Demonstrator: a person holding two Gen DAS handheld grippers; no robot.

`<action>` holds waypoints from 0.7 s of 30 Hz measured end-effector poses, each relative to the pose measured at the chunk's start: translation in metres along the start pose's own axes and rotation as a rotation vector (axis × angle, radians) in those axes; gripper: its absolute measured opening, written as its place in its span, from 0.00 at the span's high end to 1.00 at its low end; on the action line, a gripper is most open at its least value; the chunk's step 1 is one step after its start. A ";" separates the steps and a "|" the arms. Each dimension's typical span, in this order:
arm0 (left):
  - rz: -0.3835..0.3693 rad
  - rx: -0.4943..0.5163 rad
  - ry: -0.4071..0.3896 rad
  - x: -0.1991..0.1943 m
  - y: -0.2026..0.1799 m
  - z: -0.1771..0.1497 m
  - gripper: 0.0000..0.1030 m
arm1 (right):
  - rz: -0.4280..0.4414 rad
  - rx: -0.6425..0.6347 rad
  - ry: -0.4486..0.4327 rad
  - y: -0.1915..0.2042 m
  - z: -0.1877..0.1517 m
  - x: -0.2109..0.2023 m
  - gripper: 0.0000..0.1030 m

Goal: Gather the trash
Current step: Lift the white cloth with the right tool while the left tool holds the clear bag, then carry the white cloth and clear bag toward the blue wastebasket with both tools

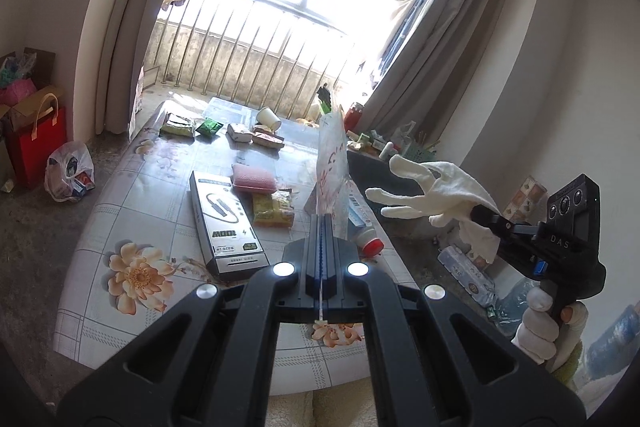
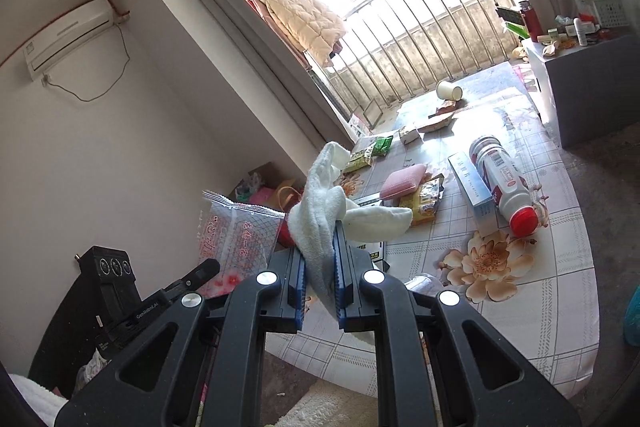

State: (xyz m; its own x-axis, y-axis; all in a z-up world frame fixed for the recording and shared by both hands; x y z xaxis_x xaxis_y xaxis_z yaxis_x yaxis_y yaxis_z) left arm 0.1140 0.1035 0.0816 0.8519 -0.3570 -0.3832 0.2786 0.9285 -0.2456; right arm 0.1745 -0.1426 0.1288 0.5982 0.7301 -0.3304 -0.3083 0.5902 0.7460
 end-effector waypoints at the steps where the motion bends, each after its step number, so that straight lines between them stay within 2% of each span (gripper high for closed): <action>1: -0.005 0.007 -0.002 0.002 -0.004 0.003 1.00 | -0.008 0.004 -0.010 -0.003 0.002 -0.004 0.89; 21: -0.111 0.065 0.047 0.076 -0.061 0.016 1.00 | -0.146 0.089 -0.188 -0.063 0.027 -0.067 0.89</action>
State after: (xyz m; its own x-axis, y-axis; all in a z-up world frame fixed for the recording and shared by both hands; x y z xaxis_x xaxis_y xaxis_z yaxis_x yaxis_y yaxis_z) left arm 0.1683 0.0212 0.0818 0.7929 -0.4609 -0.3987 0.3993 0.8871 -0.2313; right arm 0.1741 -0.2381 0.1200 0.7609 0.5580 -0.3312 -0.1473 0.6456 0.7493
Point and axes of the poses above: each gripper's, at about its wrist camera, not at the fingertips, and x roughly the way its jaws point, y to its left, z to its top, the point moved 9 cm from there along x, roughly the way its jaws point, and after that the axes turned 11 degrees about x, right-handed, at the moved point
